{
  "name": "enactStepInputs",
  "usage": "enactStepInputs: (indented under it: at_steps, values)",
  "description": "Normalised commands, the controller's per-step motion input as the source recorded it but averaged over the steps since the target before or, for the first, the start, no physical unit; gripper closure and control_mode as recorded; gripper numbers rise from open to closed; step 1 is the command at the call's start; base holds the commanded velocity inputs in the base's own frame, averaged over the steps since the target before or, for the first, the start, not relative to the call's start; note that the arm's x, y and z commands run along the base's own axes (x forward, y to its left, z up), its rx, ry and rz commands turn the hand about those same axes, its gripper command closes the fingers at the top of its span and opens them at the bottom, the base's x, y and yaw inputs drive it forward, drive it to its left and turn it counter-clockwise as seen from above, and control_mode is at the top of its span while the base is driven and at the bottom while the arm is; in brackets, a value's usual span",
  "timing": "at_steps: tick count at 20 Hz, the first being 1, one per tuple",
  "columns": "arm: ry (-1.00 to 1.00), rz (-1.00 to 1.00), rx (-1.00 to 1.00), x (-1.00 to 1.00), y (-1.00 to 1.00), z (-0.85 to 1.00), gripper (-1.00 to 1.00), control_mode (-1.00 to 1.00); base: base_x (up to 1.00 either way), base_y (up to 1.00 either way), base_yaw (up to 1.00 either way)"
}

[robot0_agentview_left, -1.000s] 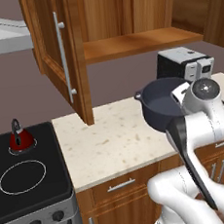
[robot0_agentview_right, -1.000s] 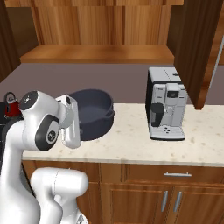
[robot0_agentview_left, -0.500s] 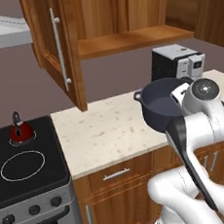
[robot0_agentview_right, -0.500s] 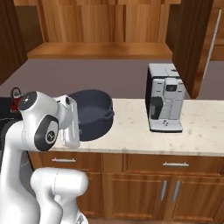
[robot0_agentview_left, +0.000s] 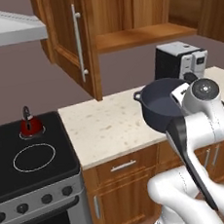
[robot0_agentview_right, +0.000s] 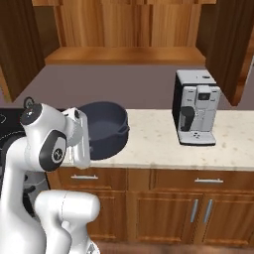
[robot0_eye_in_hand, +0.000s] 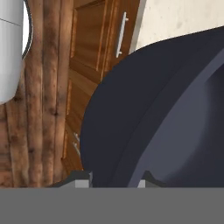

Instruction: Pick the kettle from the cabinet and place it on a stove burner. Then pick the pot from the counter and place it on another stove burner. Finally, turn both burners on.

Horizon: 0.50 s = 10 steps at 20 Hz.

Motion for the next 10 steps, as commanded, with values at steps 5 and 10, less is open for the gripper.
enactStepInputs:
  at_steps: [5,10]
  values:
    - [0.00,0.00,0.00,0.00,0.00,0.00,1.00,1.00,-0.41,0.33,-0.05]
    - [0.00,0.00,0.00,0.00,0.00,0.00,1.00,1.00,-0.46,0.25,-0.05]
